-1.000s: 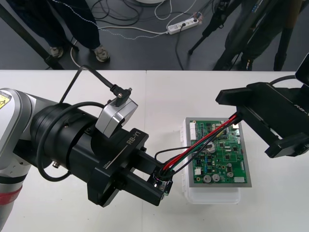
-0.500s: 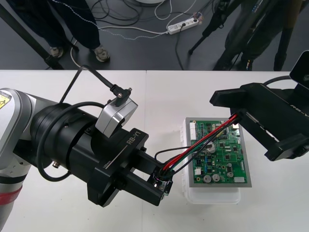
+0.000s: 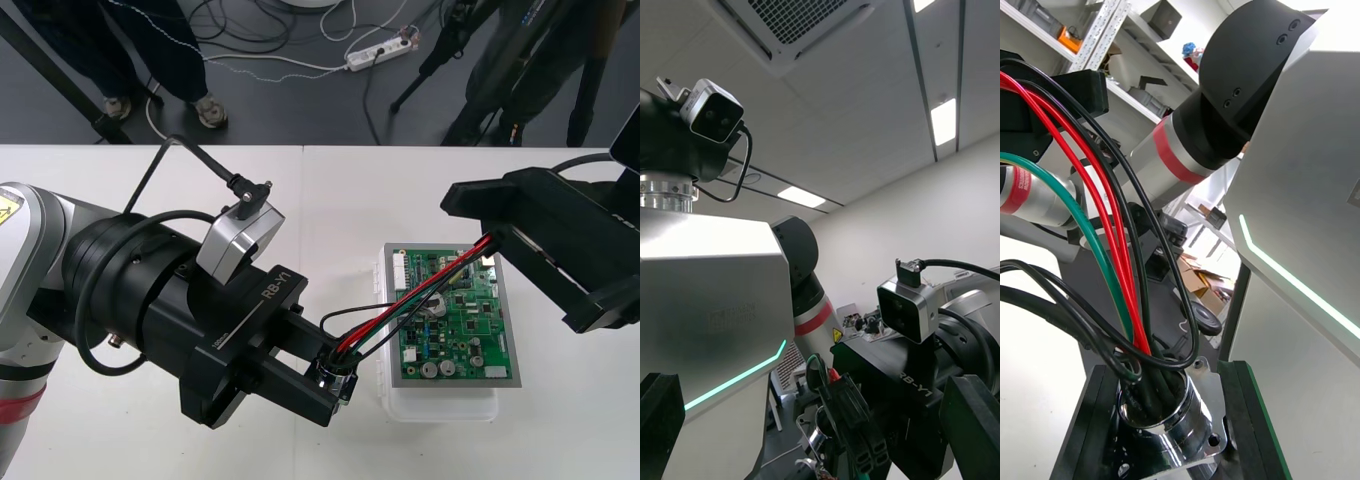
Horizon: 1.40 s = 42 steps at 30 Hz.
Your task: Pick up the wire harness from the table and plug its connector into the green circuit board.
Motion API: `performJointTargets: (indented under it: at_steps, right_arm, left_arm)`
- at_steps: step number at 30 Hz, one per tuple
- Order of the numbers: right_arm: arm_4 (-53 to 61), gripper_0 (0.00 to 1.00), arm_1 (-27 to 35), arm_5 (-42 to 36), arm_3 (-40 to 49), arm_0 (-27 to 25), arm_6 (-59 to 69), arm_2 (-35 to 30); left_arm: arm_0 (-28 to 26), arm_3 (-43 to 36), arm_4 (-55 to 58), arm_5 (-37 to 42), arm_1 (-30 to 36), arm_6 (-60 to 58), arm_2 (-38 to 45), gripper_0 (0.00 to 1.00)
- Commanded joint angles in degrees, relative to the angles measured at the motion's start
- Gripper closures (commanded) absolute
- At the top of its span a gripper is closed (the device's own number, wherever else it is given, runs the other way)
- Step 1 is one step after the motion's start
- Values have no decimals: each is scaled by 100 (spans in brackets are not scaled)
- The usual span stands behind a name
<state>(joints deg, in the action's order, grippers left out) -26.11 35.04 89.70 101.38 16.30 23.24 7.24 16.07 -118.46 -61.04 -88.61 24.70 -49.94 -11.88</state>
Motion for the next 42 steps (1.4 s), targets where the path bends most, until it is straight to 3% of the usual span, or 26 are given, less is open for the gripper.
performJointTargets:
  at_steps: [1, 25, 26, 27, 28, 30, 35, 42]
  right_arm:
    - [106, 0, -76, 30, 137, -30, 304, 32]
    - [220, 0, -76, 30, 40, -39, 260, -30]
    - [220, 26, -85, 30, 40, -39, 251, -21]
    - [220, 37, -85, 30, 40, -39, 251, -21]
    - [220, 56, -85, 30, 40, -39, 225, -30]
    - [220, 83, -94, 30, 40, -30, 190, -21]
    - [212, 99, -129, 30, 40, -39, 128, -39]
    - [115, 100, -164, 30, 40, -39, 32, -48]
  left_arm:
    - [203, -54, 110, -139, -124, -350, -104, 100]
    - [203, -54, 136, -139, -132, -359, -104, 100]
    - [203, -54, 136, -139, -132, -350, -104, 100]
    - [203, -54, 136, -139, -132, -350, -104, 100]
    - [203, -54, 136, -139, -124, -359, -104, 100]
    - [203, -54, 145, -139, -132, -359, -104, 100]
    - [203, -54, 145, -139, -124, -341, -104, 100]
    - [203, -54, 145, -139, -124, -350, -104, 100]
